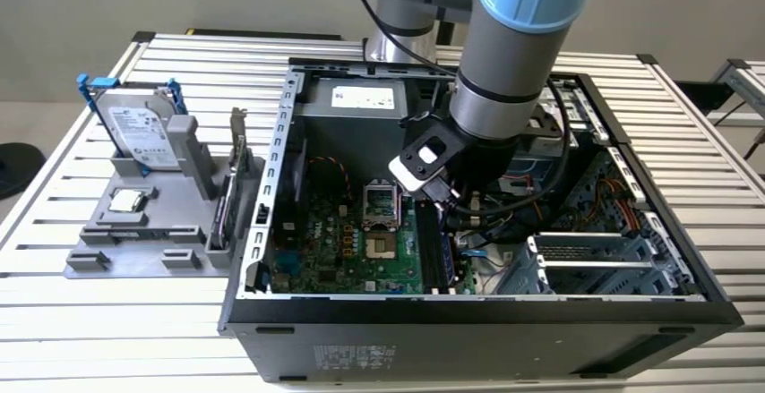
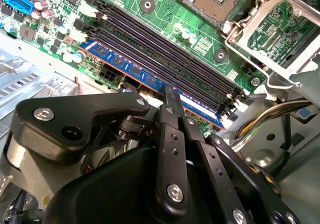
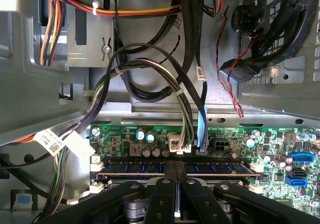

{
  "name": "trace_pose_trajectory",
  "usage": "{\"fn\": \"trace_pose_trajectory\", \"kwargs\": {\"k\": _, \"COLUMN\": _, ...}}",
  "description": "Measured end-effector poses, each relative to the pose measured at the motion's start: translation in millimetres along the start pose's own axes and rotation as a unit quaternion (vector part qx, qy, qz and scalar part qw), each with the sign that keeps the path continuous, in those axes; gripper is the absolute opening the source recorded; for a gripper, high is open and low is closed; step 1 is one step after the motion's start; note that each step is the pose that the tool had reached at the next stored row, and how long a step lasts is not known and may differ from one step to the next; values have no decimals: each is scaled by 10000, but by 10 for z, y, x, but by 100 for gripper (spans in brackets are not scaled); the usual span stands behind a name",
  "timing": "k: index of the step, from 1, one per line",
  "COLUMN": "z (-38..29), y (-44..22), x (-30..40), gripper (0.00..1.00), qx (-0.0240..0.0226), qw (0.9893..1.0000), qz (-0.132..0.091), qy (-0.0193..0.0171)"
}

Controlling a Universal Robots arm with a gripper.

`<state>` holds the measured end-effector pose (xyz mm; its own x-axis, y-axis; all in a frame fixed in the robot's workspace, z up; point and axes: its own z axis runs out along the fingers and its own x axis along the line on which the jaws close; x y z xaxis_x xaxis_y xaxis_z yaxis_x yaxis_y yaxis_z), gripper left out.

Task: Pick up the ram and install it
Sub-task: 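Press down the ram until it locks into place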

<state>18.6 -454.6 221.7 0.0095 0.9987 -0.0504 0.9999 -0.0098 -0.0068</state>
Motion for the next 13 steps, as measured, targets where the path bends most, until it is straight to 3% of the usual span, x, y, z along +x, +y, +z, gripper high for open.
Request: {"fn": "trace_pose_trajectory", "kwargs": {"k": 13, "z": 30, "y": 0, "x": 2, "gripper": 0, "qx": 0, "qw": 10000, "qz": 0, "qy": 1}}
